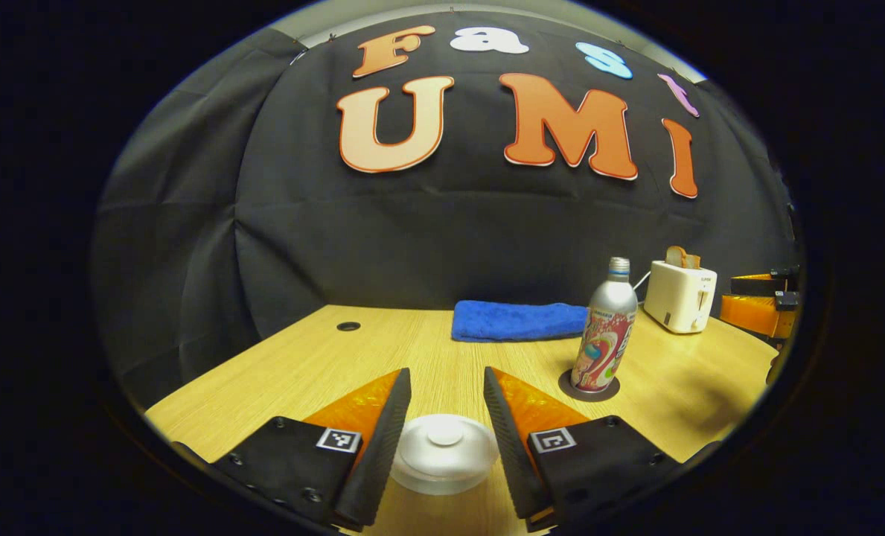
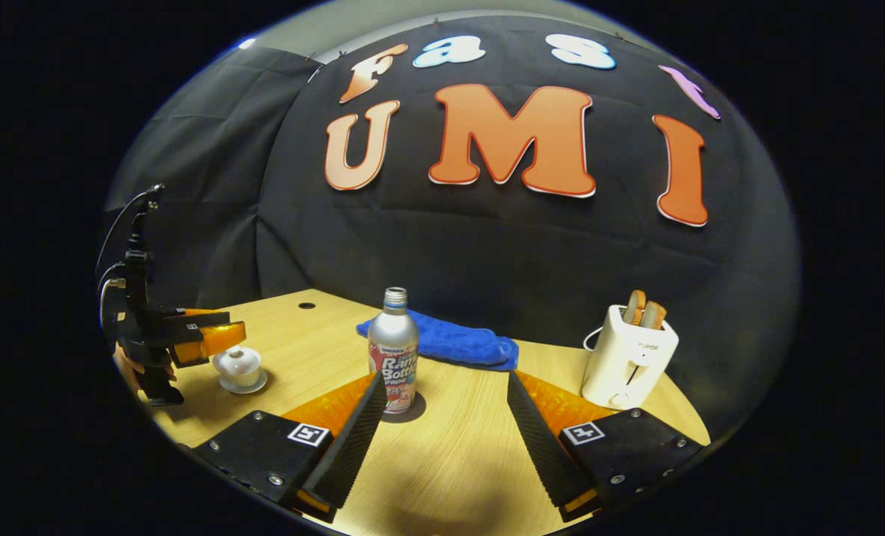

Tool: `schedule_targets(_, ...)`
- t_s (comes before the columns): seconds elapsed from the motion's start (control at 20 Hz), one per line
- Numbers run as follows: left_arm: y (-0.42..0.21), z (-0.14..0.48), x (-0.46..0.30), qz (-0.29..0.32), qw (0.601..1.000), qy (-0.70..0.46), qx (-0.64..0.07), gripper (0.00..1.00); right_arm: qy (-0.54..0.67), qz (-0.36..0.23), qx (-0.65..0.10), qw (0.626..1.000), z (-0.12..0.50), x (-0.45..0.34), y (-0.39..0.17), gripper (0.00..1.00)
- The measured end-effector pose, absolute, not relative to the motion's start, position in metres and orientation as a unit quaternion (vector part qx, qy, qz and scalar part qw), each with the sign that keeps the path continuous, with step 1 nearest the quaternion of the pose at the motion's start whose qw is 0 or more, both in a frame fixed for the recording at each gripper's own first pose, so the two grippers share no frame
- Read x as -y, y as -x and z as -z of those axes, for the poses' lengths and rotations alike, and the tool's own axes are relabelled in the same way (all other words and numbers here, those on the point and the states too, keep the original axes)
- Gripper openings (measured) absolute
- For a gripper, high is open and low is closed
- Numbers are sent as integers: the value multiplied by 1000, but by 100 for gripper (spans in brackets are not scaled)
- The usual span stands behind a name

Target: Open the teacup lid with one hand, grasp the water bottle and pour water into the teacup with the other hand; after pouring, place the water bottle on the coaster and then close the teacup lid.

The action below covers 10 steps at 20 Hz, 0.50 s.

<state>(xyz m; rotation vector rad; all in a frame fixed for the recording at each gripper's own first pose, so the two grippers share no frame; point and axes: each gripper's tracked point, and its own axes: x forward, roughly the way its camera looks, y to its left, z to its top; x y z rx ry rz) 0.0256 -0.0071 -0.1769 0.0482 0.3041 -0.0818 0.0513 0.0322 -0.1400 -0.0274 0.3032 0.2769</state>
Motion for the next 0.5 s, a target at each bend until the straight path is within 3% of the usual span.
schedule_targets(0.15,-23,147,15,41,992,-25,-121,67,5,-126,-124,984,118,-24,-47,98)
schedule_targets(0.2,-22,137,18,43,993,-25,-110,73,4,-120,-115,986,110,-20,-44,98)
schedule_targets(0.25,-20,126,21,45,994,-24,-101,73,2,-115,-106,988,103,-17,-43,98)
schedule_targets(0.3,-20,118,24,44,994,-23,-93,81,0,-111,-98,989,95,-15,-41,98)
schedule_targets(0.4,-15,103,25,45,996,-21,-79,84,0,-103,-81,991,79,-9,-34,98)
schedule_targets(0.45,-15,97,25,46,996,-18,-74,94,3,-100,-72,992,72,-6,-31,98)
schedule_targets(0.5,-12,89,26,46,996,-15,-69,93,7,-97,-66,993,65,-4,-27,98)
